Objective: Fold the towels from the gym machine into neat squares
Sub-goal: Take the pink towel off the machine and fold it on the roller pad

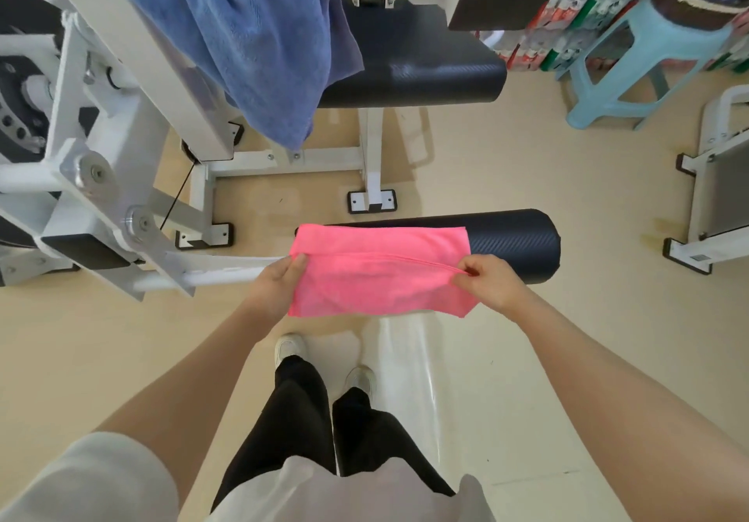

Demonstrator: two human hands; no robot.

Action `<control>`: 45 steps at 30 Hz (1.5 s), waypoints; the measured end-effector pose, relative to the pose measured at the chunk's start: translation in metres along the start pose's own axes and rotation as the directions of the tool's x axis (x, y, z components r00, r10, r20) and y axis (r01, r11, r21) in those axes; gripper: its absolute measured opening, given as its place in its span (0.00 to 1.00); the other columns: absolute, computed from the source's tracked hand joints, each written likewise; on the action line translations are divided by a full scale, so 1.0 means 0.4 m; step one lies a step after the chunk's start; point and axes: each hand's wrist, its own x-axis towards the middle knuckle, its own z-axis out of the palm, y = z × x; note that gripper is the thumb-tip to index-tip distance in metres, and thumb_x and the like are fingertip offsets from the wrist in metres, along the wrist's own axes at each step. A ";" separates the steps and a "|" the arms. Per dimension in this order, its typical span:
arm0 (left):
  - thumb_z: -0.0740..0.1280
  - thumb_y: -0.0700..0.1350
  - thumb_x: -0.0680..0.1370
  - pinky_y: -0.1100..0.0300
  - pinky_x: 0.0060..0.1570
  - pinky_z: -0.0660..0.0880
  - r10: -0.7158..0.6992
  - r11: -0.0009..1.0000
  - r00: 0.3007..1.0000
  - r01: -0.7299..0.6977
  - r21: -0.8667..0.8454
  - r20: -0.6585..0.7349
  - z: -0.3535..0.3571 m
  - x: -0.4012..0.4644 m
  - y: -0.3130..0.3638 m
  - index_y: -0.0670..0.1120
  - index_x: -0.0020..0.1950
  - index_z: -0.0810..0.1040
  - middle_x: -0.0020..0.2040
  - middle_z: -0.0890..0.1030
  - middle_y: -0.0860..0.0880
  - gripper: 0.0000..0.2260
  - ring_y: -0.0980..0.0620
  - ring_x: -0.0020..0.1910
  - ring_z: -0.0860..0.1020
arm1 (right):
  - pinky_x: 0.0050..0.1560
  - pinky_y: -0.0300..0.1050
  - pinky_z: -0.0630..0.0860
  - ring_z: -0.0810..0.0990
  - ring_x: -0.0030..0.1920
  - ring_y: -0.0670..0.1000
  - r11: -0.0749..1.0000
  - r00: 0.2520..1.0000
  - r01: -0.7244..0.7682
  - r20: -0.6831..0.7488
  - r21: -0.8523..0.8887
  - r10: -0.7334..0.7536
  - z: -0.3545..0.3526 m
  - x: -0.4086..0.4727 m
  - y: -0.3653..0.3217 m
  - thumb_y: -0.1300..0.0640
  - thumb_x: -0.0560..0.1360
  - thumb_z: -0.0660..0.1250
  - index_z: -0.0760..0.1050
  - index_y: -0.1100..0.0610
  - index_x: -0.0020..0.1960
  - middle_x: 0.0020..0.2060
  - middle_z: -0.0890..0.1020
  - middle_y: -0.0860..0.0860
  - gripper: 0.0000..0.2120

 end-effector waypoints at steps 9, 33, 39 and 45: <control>0.56 0.49 0.81 0.60 0.41 0.67 0.067 0.994 0.975 -0.047 0.101 -0.212 0.009 0.110 0.024 0.46 0.46 0.75 0.43 0.75 0.47 0.11 0.50 0.44 0.71 | 0.49 0.54 0.79 0.78 0.46 0.53 0.976 0.945 -0.067 -0.302 0.206 0.128 0.022 0.099 -0.010 0.59 0.74 0.65 0.78 0.58 0.48 0.38 0.78 0.45 0.05; 0.60 0.46 0.79 0.58 0.46 0.65 0.200 0.833 0.957 -0.053 0.551 -0.210 0.011 0.276 -0.031 0.39 0.56 0.74 0.56 0.76 0.39 0.12 0.44 0.49 0.73 | 0.50 0.36 0.64 0.73 0.50 0.53 0.989 0.895 -0.080 -0.427 0.125 0.127 0.009 0.195 -0.015 0.64 0.74 0.63 0.75 0.58 0.53 0.56 0.75 0.58 0.09; 0.56 0.40 0.74 0.46 0.67 0.61 0.628 0.422 0.777 -0.384 0.821 0.041 0.094 0.213 0.002 0.41 0.67 0.67 0.67 0.72 0.40 0.20 0.42 0.68 0.65 | 0.74 0.52 0.52 0.57 0.74 0.59 0.939 0.876 0.175 -0.388 -0.295 -0.285 0.149 0.155 -0.106 0.54 0.77 0.53 0.59 0.60 0.73 0.74 0.60 0.59 0.26; 0.55 0.55 0.75 0.50 0.68 0.59 0.451 0.056 0.774 -0.522 0.851 0.445 0.132 0.192 -0.081 0.38 0.69 0.63 0.68 0.71 0.39 0.28 0.42 0.68 0.70 | 0.73 0.46 0.32 0.44 0.76 0.50 0.827 0.921 0.302 -0.079 -0.474 -0.382 0.296 0.140 -0.094 0.43 0.77 0.43 0.43 0.54 0.76 0.76 0.47 0.50 0.31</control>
